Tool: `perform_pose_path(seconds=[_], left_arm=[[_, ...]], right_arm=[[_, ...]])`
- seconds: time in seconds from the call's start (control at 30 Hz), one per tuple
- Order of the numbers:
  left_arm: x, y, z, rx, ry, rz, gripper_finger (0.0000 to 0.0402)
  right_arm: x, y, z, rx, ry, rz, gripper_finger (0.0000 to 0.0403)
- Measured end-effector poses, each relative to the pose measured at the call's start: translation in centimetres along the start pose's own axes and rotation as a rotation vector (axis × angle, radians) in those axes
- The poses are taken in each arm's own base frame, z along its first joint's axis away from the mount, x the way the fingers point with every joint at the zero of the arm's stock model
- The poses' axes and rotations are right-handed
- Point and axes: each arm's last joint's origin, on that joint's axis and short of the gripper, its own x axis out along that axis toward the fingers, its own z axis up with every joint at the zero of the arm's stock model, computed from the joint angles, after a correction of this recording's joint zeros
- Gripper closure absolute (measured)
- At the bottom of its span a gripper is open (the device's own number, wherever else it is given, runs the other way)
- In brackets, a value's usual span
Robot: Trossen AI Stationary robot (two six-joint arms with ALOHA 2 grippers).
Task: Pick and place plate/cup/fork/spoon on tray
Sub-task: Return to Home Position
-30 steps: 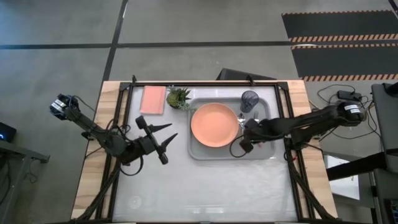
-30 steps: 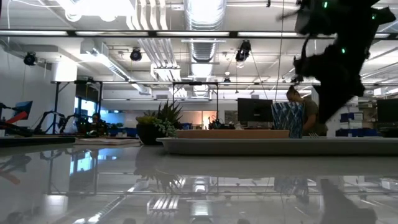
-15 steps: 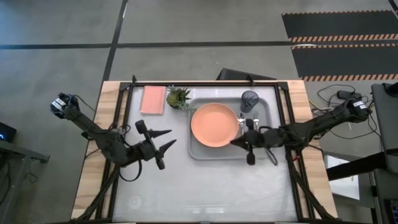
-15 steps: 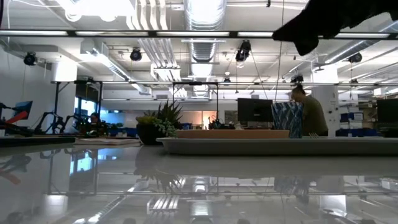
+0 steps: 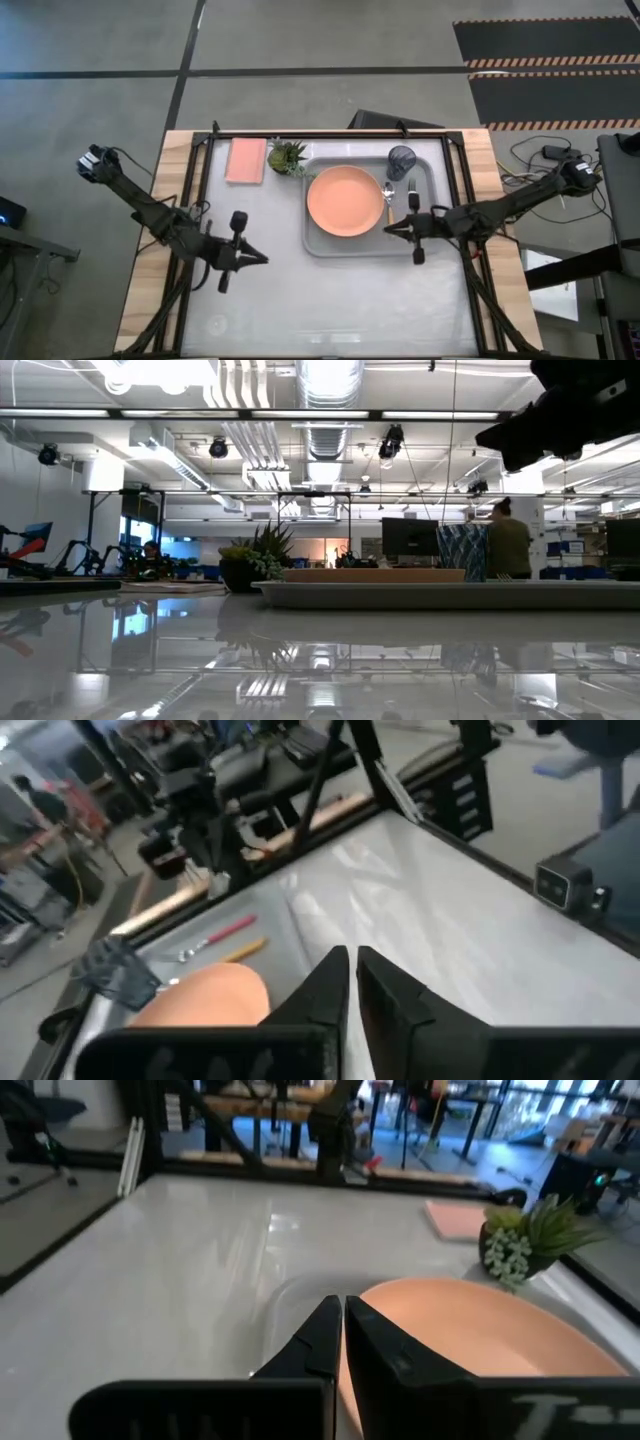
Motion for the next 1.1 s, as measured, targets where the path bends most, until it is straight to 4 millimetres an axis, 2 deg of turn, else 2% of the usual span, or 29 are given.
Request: perform_pose_path(seconds=[0.33,0.6,0.93,1.1], left_arm=[[-2.1,1.8,-4.8,-0.087,-0.178,0.107,0.0401],[-3.3,2.5,-8.1,-0.161,-0.209,0.161,0.0401],[-5.0,2.0,-10.8,-0.17,-0.389,0.231,0.0402],[-5.4,1.8,-11.8,-0.18,-0.42,0.242,0.0402]], right_arm=[[-2.9,-1.0,-0.1,-0.014,-0.169,0.002,0.0394],[-5.6,-1.8,0.6,0.016,-0.292,-0.009,0.0394],[-6.9,-2.2,0.0,0.005,-0.3,-0.011,0.0394],[-6.9,-2.2,-1.0,-0.033,-0.308,-0.019,0.0394]])
